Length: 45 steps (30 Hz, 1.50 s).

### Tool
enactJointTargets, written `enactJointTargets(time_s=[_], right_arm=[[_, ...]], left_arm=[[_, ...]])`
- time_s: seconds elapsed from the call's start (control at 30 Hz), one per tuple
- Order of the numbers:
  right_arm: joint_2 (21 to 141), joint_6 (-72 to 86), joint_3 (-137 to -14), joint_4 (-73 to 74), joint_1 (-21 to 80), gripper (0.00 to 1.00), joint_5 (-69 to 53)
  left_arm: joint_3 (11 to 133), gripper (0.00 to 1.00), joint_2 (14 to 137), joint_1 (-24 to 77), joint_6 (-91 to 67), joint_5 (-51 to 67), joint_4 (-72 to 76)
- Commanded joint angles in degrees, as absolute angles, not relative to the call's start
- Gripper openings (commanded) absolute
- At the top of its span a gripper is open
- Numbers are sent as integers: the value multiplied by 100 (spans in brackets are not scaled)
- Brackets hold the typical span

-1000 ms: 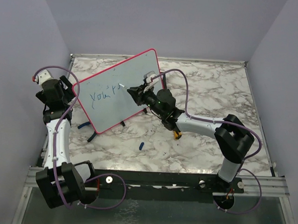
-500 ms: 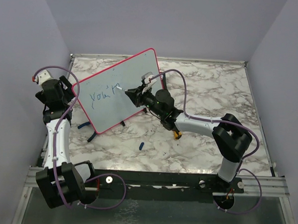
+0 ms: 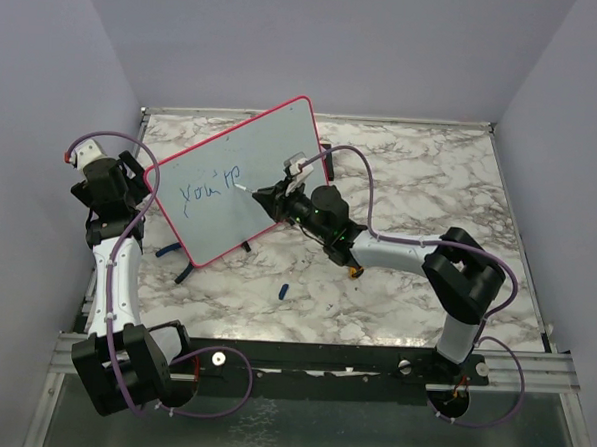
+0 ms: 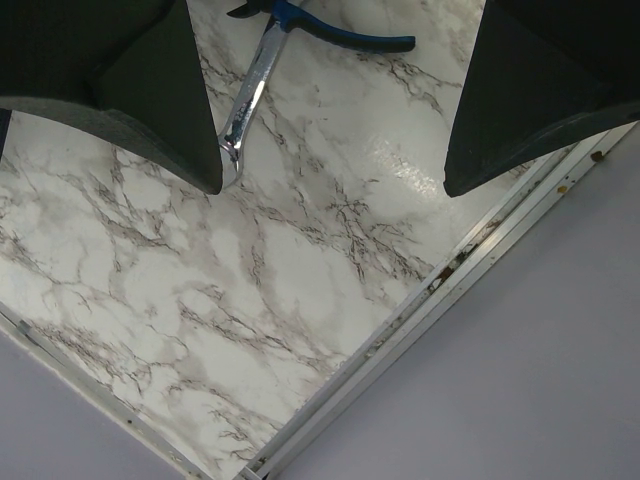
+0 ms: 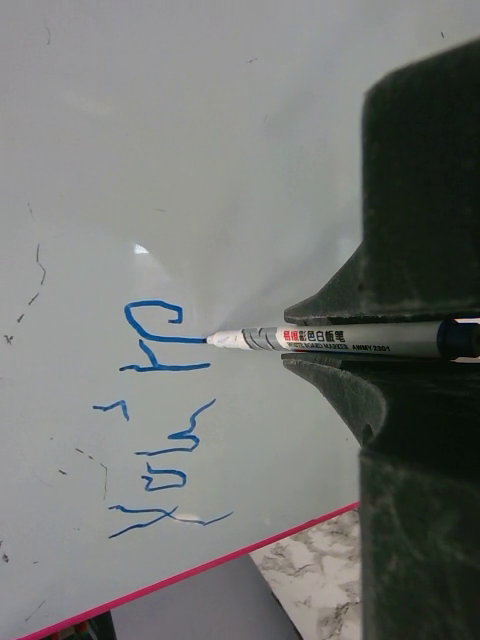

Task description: Write a sentence on the whiteboard

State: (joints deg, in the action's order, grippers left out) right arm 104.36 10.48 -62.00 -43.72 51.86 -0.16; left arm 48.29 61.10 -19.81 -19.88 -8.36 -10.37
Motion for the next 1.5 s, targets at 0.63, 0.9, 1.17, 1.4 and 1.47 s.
enactJointTargets(time_s=[0.63,0.9,1.17,1.4,1.47], right_arm=[[10219,834,-5873,-4254,5134,0,965],[9617,625,-5359,-4701,5150,0,-106],[8939,581,-5083,-4486,5150,0,-144],[8635,523,-5003,-4138,5006,0,-57],[8615,583,-5029,-4127,4852,0,-198]], left_arm=[[4781,93,6099,-2004,-1951,-712,-948],[4781,92,6095,-2006,-1942,-712,-948],[4774,92,6117,-2004,-1938,-696,-947],[4772,92,6161,-1992,-1934,-652,-958],[4773,92,6169,-1991,-1937,-642,-958]])
